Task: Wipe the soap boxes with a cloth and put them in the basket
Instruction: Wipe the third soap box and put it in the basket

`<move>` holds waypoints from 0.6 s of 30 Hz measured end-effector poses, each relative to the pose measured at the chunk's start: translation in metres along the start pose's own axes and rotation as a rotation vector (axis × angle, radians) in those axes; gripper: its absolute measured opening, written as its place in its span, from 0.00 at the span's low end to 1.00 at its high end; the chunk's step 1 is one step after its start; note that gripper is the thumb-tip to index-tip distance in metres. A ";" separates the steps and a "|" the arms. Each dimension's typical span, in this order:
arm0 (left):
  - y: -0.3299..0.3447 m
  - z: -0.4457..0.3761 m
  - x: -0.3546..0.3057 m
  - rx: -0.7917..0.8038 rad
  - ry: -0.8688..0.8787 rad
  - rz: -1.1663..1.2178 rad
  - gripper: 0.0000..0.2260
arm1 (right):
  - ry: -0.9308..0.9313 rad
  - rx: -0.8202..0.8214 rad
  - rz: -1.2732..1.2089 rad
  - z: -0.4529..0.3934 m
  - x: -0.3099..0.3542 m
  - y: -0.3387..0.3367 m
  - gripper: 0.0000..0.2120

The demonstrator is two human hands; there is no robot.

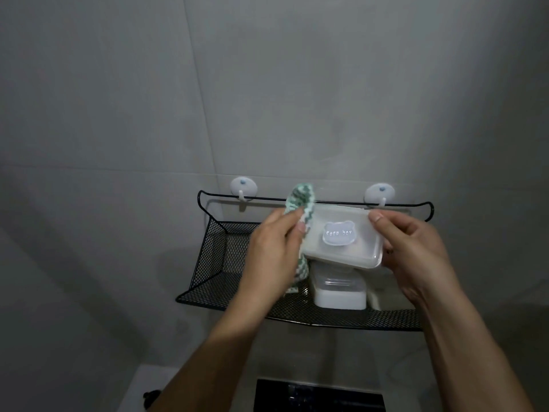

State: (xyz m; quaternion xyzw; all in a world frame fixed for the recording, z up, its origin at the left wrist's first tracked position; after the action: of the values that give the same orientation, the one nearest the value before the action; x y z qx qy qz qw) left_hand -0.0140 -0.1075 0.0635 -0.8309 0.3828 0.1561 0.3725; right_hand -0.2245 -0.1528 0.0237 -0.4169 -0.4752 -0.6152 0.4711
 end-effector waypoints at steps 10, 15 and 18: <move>0.022 0.020 0.025 -0.016 -0.275 0.448 0.12 | 0.031 -0.046 -0.121 -0.001 0.002 -0.005 0.04; 0.032 0.037 0.020 -0.088 -0.361 0.714 0.12 | 0.060 -0.070 -0.168 -0.003 -0.005 -0.004 0.05; 0.031 0.040 0.027 -0.192 -0.442 0.802 0.11 | 0.066 -0.042 -0.157 -0.004 -0.009 0.005 0.04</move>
State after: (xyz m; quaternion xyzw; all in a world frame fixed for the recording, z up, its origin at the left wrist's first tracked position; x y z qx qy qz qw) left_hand -0.0191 -0.1050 0.0060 -0.5949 0.5690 0.4956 0.2770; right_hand -0.2177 -0.1556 0.0150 -0.3677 -0.4776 -0.6735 0.4278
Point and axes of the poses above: each hand's wrist, its own z-axis away from the middle knuckle, its own y-axis out of the palm, x = y × z, the point moved 10 cm from there along -z, towards the middle knuckle, and after that the axes turned 12 degrees about y, right-handed, at the moved point
